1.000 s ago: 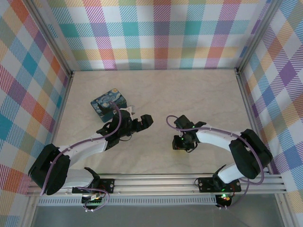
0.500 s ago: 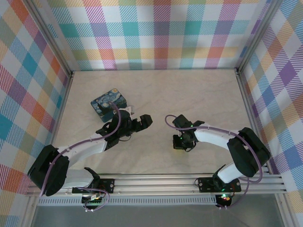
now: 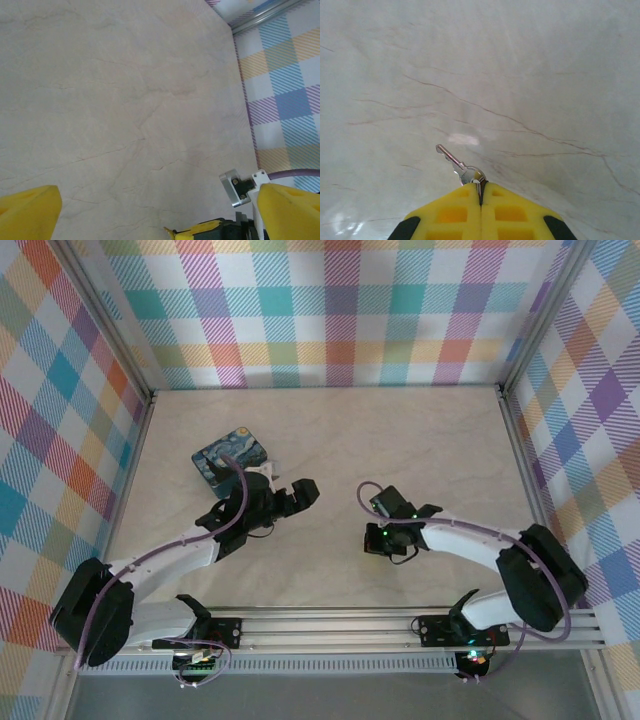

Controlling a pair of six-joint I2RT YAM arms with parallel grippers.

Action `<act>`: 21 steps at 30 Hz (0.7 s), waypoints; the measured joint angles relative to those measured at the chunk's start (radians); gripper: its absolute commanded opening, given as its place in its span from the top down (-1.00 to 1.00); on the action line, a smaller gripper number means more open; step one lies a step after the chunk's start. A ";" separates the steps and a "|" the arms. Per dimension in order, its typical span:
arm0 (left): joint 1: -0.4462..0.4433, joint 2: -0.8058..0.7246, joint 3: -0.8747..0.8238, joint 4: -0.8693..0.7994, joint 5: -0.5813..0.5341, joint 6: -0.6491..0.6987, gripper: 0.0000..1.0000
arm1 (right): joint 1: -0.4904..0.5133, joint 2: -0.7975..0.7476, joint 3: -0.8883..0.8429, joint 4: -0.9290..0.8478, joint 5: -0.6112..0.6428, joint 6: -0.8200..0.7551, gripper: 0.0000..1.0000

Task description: Unlock a padlock with a key

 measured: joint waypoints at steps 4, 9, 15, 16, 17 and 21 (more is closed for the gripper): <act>0.000 -0.001 0.019 0.026 0.031 -0.032 -0.92 | 0.000 -0.092 -0.050 0.126 -0.012 0.066 1.00; 0.000 -0.001 0.044 0.079 0.087 -0.064 -0.67 | 0.000 -0.222 -0.111 0.316 0.001 0.140 1.00; -0.034 0.012 0.090 0.160 0.145 -0.067 -0.41 | 0.000 -0.309 -0.124 0.499 0.016 0.182 1.00; -0.043 0.021 0.098 0.173 0.154 -0.067 -0.36 | 0.000 -0.316 -0.124 0.515 0.016 0.185 1.00; -0.049 0.030 0.103 0.182 0.158 -0.065 -0.32 | 0.000 -0.321 -0.124 0.527 0.016 0.187 1.00; -0.076 0.077 0.130 0.209 0.179 -0.060 -0.15 | 0.001 -0.325 -0.124 0.552 0.008 0.194 1.00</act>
